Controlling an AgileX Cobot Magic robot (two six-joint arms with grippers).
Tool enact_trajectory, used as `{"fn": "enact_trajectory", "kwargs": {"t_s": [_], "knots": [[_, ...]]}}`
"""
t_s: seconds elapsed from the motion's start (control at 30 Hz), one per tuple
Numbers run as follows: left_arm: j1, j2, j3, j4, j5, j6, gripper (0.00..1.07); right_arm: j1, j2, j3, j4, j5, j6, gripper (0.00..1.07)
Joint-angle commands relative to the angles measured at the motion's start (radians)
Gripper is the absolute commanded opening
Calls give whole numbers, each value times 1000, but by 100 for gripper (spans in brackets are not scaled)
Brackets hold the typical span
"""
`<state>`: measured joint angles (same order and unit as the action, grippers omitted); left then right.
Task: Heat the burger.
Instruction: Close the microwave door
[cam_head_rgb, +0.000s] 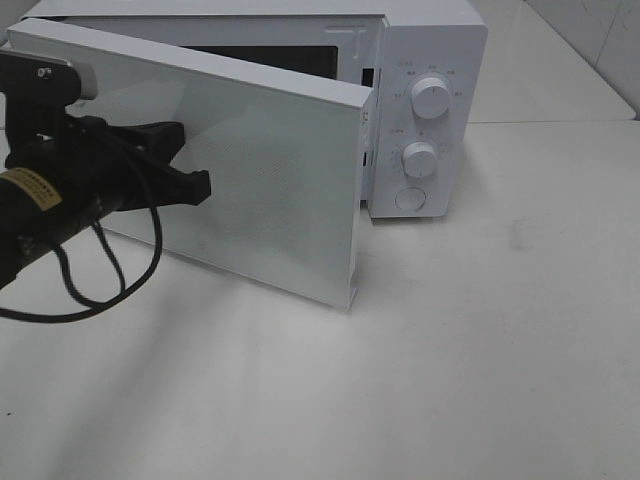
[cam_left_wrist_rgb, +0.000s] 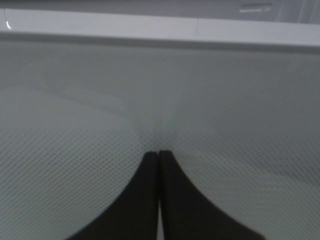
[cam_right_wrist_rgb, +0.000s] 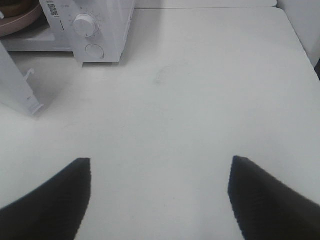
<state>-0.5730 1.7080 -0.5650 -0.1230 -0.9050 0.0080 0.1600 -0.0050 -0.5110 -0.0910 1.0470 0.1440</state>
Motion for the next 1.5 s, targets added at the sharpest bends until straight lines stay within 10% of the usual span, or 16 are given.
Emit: {"fn": "enact_trajectory", "kwargs": {"t_s": [0.03, 0.73, 1.5], "knots": [[-26, 19, -51, -55, 34, 39, 0, -7, -26, 1, -1, -8, -3, 72], [-104, 213, -390, -467, 126, 309, 0, -7, -26, 1, -1, -8, -3, 72], [-125, 238, -452, -469, 210, 328, 0, -7, -26, 1, -1, -8, -3, 72]]}}
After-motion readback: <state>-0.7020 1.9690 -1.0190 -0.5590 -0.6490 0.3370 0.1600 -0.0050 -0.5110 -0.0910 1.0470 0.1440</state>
